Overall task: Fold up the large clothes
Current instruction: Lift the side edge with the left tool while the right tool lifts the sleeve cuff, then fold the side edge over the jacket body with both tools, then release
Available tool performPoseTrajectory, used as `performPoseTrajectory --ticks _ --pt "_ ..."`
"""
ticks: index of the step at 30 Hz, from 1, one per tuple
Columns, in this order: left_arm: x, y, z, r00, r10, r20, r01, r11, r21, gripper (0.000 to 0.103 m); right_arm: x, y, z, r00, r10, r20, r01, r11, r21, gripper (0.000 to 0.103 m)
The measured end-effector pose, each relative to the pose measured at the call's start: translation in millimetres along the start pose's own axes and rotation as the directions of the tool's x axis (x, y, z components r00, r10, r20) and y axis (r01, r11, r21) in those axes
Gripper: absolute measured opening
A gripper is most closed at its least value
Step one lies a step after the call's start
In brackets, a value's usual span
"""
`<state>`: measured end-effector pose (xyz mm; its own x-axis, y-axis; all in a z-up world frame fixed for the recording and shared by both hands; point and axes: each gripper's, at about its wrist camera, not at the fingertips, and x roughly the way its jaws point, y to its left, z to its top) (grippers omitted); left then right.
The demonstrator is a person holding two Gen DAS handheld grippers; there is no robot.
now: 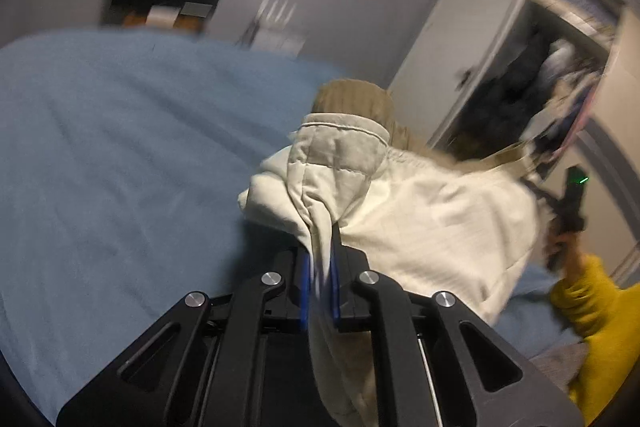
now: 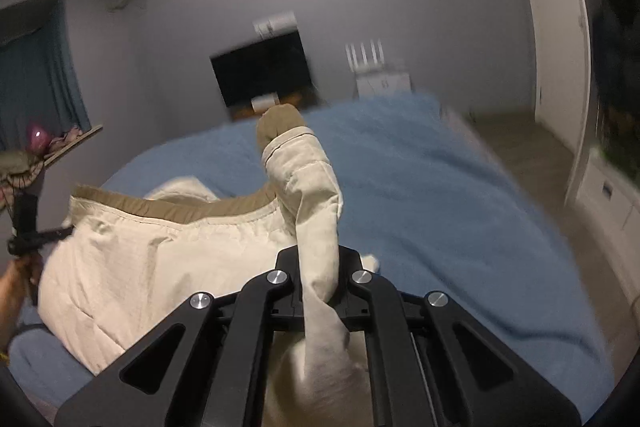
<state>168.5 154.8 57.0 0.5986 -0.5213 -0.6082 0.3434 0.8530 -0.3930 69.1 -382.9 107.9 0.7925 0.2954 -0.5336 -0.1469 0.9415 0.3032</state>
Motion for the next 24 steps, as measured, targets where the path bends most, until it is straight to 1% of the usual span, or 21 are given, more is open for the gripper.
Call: performPoseTrajectory --ticks 1,2,3,8,10,11,13,14,16,17,20,22,23,24 --pt "13 8 -6 0.999 0.036 -0.035 -0.036 0.999 -0.007 0.008 15 -4 -3 0.999 0.026 -0.035 -0.026 1.000 0.009 0.002" --pt "21 16 -11 0.997 0.049 -0.053 -0.050 0.998 -0.027 0.008 32 -5 -7 0.997 0.045 -0.067 -0.044 0.999 0.003 0.002" --pt "27 27 -20 0.996 0.054 -0.068 -0.058 0.997 -0.054 0.008 46 -3 -9 0.995 0.040 -0.091 -0.042 0.999 -0.018 0.002" --pt "26 58 -43 0.990 0.091 -0.111 -0.105 0.986 -0.131 0.009 123 1 -4 0.983 0.061 -0.171 -0.069 0.997 -0.041 0.002" --pt "22 62 -50 0.986 0.108 -0.125 -0.125 0.982 -0.143 0.009 156 1 -1 0.976 0.042 -0.216 -0.054 0.997 -0.052 0.002" --pt "22 64 -52 0.985 0.112 -0.129 -0.130 0.980 -0.147 0.009 177 2 -4 0.968 0.034 -0.247 -0.049 0.997 -0.055 0.002" --pt "23 69 -57 0.982 0.121 -0.143 -0.144 0.977 -0.160 0.009 209 -3 -11 0.949 0.025 -0.315 -0.035 0.999 -0.026 0.002" --pt "23 70 -59 0.981 0.122 -0.148 -0.146 0.976 -0.162 0.010 218 -9 -17 0.942 0.028 -0.336 -0.035 0.999 -0.016 0.002" --pt "28 72 -63 0.980 0.125 -0.158 -0.149 0.977 -0.154 0.011 230 -11 -23 0.937 0.025 -0.347 -0.033 0.999 -0.017 0.003" --pt "29 73 -64 0.978 0.127 -0.163 -0.152 0.977 -0.150 0.012 237 -14 -27 0.934 0.030 -0.357 -0.032 0.999 0.001 0.003" --pt "38 72 -70 0.968 0.152 -0.200 -0.180 0.974 -0.134 0.016 245 -18 -36 0.923 0.030 -0.383 -0.027 1.000 0.015 0.006" --pt "47 71 -70 0.960 0.163 -0.227 -0.196 0.972 -0.132 0.017 245 -14 -36 0.922 0.012 -0.388 -0.015 1.000 -0.006 0.006" --pt "48 71 -70 0.960 0.161 -0.230 -0.196 0.971 -0.137 0.017 244 -9 -34 0.920 -0.007 -0.393 -0.006 1.000 -0.030 0.010" --pt "45 74 -69 0.960 0.159 -0.231 -0.194 0.971 -0.139 0.017 241 -2 -32 0.919 -0.037 -0.393 0.010 0.997 -0.072 0.012"
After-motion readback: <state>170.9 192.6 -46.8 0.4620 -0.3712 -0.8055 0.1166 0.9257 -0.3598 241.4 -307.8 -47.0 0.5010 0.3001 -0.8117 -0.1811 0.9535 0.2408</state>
